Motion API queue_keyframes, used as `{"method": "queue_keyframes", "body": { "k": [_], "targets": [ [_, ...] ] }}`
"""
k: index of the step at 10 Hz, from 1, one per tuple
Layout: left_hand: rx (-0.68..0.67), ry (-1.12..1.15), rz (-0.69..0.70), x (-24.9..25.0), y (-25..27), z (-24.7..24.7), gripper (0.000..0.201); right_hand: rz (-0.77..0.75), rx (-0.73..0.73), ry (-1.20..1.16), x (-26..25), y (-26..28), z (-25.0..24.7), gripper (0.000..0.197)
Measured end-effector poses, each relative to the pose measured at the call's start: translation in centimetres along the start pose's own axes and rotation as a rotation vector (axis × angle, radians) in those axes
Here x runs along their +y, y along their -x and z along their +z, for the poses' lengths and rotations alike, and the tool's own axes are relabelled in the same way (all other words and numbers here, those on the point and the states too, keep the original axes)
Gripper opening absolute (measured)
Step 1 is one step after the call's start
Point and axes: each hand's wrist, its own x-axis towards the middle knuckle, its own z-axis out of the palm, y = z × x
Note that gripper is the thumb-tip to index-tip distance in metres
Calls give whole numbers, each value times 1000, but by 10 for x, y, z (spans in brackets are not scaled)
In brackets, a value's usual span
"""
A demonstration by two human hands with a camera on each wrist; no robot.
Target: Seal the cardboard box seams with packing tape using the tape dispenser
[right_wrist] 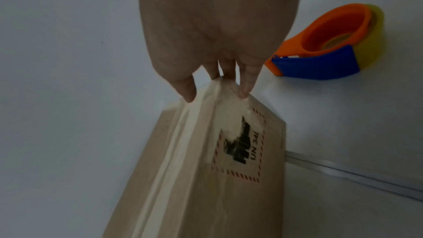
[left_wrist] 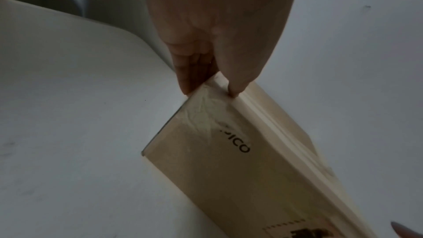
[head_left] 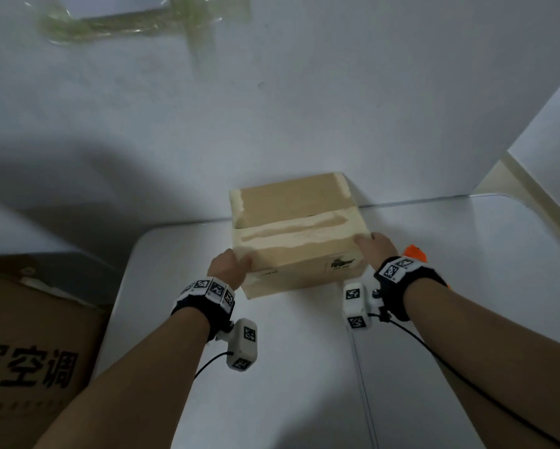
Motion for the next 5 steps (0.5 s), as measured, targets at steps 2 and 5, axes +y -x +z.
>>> {"method": "queue_keyframes", "body": {
  "k": [2,5],
  "targets": [
    [-30,-58,-83,11,-16,-6,41,27,-9,58,3,-14,2,45],
    [-95,-191,-32,31,-15,-35,41,80,4,318,-10,-11,-4,65]
  ]
}}
